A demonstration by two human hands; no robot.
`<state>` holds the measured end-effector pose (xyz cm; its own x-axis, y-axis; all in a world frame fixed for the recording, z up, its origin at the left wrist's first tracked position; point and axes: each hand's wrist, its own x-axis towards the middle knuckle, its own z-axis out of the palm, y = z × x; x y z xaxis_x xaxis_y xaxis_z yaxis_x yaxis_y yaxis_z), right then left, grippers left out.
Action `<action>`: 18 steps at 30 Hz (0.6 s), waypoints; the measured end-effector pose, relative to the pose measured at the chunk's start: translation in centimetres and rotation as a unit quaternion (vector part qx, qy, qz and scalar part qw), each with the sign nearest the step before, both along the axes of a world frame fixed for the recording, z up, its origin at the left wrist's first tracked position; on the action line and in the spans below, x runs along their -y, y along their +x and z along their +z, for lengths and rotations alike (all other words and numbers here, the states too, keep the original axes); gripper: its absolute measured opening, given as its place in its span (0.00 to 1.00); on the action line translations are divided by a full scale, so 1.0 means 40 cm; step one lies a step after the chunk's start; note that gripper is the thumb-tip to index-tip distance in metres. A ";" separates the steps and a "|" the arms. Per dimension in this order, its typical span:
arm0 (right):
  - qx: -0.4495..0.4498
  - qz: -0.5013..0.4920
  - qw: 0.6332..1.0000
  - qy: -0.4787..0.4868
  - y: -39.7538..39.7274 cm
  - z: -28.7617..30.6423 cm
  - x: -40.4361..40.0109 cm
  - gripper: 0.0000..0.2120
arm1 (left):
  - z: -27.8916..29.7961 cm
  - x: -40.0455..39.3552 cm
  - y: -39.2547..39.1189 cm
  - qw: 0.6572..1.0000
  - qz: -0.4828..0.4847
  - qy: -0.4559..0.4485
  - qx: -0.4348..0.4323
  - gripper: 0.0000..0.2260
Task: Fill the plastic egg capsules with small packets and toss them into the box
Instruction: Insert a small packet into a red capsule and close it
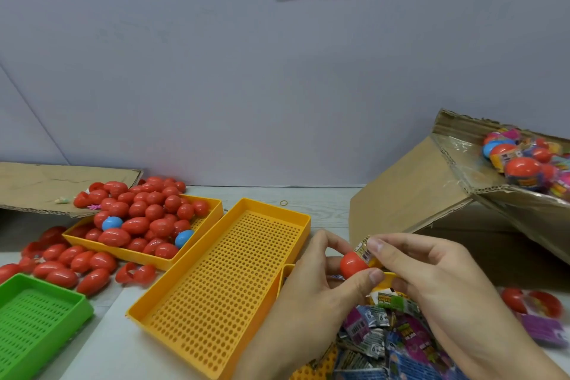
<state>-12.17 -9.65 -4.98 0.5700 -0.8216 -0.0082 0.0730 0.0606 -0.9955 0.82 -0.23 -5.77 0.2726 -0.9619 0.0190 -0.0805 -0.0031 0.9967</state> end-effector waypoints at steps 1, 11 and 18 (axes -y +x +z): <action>0.002 0.001 1.000 -0.001 0.000 0.002 -0.001 0.18 | -0.001 0.000 0.000 1.000 0.000 0.001 0.001 0.14; 0.008 -0.004 0.998 -0.063 0.002 0.020 -0.014 0.08 | -0.006 0.001 0.000 0.999 0.010 -0.025 0.035 0.08; -0.071 -0.036 0.976 -0.202 0.001 0.009 -0.021 0.09 | 0.003 0.007 0.000 0.995 0.073 -0.061 -0.031 0.06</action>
